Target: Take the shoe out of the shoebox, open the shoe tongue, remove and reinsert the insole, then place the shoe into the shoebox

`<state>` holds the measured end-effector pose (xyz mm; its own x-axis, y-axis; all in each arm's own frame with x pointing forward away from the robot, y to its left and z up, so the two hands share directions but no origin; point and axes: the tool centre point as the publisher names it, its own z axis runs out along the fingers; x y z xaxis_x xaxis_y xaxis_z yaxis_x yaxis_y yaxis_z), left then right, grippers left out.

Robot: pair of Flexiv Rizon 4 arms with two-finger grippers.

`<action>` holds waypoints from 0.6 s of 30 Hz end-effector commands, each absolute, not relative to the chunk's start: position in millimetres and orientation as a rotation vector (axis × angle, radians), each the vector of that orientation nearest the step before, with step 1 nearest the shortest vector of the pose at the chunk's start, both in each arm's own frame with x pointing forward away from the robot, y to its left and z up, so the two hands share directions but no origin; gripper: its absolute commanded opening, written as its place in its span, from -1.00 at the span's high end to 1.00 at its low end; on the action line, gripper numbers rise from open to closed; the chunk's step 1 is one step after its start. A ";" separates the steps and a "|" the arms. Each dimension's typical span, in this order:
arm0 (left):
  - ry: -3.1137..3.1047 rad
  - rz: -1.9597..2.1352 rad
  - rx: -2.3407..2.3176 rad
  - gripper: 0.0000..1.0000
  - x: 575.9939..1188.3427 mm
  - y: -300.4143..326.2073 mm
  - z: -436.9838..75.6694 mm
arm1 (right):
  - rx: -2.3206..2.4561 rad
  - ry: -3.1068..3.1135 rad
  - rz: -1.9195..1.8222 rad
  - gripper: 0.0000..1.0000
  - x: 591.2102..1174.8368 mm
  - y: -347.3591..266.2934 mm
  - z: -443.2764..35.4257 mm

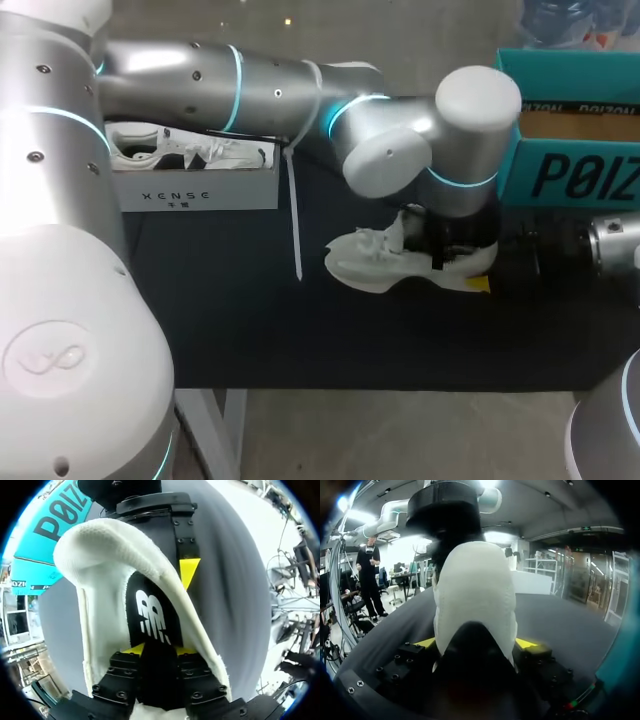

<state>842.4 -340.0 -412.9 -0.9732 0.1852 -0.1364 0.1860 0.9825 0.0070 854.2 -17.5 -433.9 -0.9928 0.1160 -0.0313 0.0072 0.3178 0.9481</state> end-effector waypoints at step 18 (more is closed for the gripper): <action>2.910 -0.109 0.178 1.00 837.7 -328.1 -456.9 | 0.119 2.473 1.777 1.00 857.8 -15.9 -437.2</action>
<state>837.8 -334.4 -415.3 -0.9697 0.1136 -0.2162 0.1279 0.9904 -0.0533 854.5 -16.5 -433.5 -0.9929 0.1153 -0.0305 0.0076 0.3167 0.9485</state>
